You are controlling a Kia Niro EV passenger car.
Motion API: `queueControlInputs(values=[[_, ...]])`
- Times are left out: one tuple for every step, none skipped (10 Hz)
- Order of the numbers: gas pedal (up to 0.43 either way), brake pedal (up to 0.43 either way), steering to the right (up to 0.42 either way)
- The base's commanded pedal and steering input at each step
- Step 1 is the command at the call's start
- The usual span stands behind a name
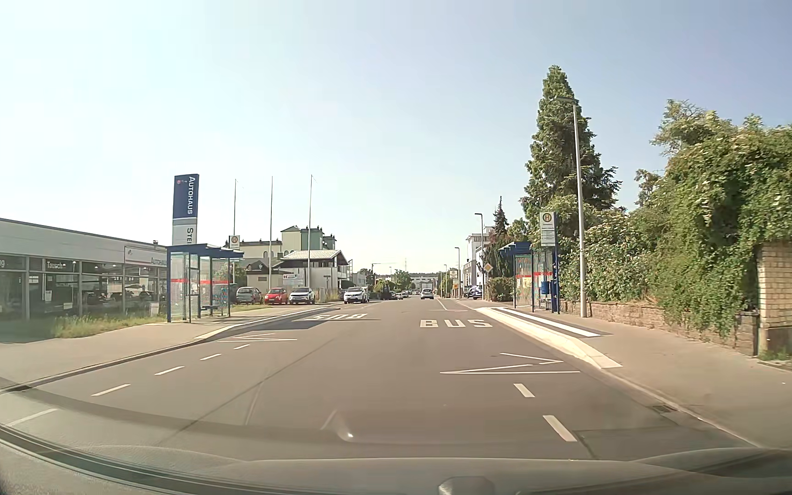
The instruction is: Follow the waypoints while adhering to traffic rules and regulations
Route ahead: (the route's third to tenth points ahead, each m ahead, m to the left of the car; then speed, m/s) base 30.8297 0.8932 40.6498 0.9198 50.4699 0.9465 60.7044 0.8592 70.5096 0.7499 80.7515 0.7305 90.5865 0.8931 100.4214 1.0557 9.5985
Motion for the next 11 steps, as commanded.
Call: queueControlInputs(values=[[0.15, 0.024, 0.002], [0.13, 0.024, 0.001], [0.13, 0.018, 0.001], [0.118, 0.024, 0.001], [0.118, 0.024, 0.001], [0.118, 0.024, 0.0], [0.118, 0.024, 0.0], [0.118, 0.024, 0.0], [0.118, 0.024, 0.0], [0.118, 0.024, 0.0], [0.118, 0.024, 0.0]])
